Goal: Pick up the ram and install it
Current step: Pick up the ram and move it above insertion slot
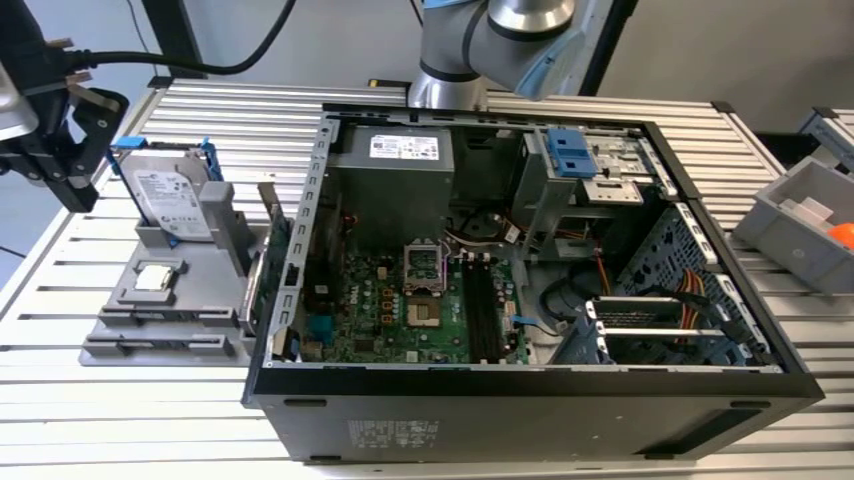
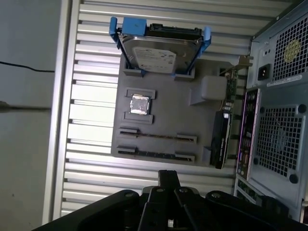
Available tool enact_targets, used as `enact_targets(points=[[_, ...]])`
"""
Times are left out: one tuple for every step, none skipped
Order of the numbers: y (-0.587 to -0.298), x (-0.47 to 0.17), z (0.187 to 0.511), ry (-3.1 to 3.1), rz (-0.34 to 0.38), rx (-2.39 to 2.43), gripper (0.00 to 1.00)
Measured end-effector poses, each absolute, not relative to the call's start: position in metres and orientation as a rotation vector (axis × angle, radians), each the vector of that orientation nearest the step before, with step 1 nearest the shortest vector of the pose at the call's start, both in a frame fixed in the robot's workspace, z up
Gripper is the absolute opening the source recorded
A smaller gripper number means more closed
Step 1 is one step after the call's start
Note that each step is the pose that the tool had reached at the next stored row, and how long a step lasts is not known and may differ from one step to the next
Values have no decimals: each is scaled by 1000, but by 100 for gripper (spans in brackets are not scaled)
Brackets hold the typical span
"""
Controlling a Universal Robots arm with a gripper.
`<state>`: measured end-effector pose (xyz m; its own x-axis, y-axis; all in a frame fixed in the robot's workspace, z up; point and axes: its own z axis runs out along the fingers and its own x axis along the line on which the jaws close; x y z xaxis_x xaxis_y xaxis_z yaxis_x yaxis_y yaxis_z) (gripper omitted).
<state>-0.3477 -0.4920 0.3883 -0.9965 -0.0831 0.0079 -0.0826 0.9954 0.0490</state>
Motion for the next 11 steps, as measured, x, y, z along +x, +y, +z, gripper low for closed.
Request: enact_targets(points=[[-492, -348, 388, -3128, -76, 135, 0], [-492, -348, 388, -3128, -76, 140, 0], [-492, -348, 388, -3127, -76, 144, 0], [-492, -348, 388, -3127, -76, 148, 0], [-492, -348, 388, -3127, -76, 153, 0], [-492, -348, 388, -3126, -76, 157, 0], [-492, -348, 388, -3126, -76, 162, 0], [-492, -348, 388, -3126, -76, 165, 0], [-492, -348, 388, -3126, -76, 170, 0], [-492, -348, 388, -3125, -76, 175, 0], [-492, -348, 388, -3125, -76, 179, 0]])
